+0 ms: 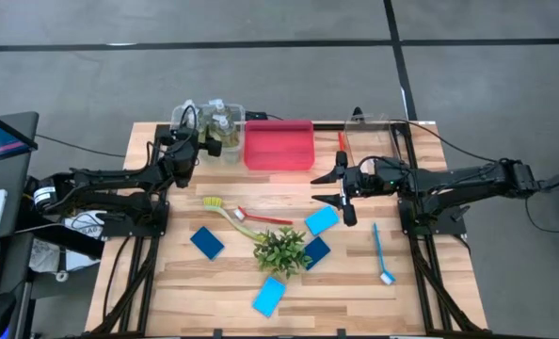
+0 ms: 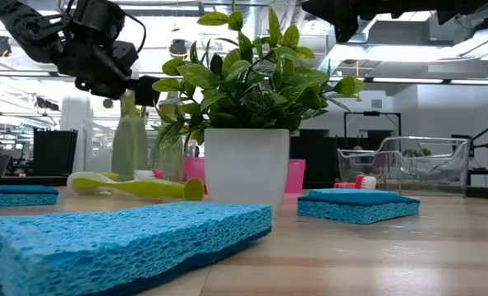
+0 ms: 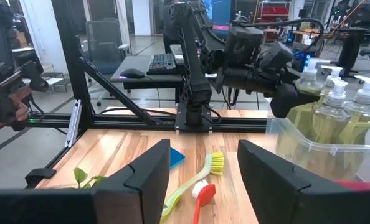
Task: Pick & Place Kitchen Sink Supplies
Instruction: Put the yellow dishwashing liquid into the white bin, then put the blue dish brush into the red bin
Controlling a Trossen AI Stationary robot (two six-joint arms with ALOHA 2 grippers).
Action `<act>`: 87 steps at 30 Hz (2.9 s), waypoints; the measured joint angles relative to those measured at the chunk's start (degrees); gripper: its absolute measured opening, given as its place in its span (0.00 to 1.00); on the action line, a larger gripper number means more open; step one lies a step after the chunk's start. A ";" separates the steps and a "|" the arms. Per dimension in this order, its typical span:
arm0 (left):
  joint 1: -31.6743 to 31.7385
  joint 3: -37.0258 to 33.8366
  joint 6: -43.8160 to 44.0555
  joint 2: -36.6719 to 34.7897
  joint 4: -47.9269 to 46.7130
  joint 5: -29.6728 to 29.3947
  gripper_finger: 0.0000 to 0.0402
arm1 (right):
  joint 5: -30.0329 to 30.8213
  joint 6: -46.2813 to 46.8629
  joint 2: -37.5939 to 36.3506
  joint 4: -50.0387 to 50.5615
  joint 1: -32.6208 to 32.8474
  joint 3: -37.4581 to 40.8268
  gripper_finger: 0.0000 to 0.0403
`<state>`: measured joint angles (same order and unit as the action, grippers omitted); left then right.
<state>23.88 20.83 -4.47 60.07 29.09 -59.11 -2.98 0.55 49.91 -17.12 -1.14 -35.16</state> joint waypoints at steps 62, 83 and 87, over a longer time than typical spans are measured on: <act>-22.49 -0.02 -3.96 -17.26 2.70 73.54 0.89 | 0.00 0.89 0.00 -0.02 0.00 0.00 0.45; -22.45 -0.02 -1.11 -17.22 1.72 75.79 0.89 | 0.00 0.81 0.01 9.79 -0.11 0.00 0.44; -22.45 -0.02 3.81 -17.21 -2.49 68.21 0.89 | 0.00 0.85 0.01 15.67 -0.11 0.00 0.43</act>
<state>1.43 20.82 -0.66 42.86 26.60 9.10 -2.98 1.40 49.92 -1.45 -1.26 -35.16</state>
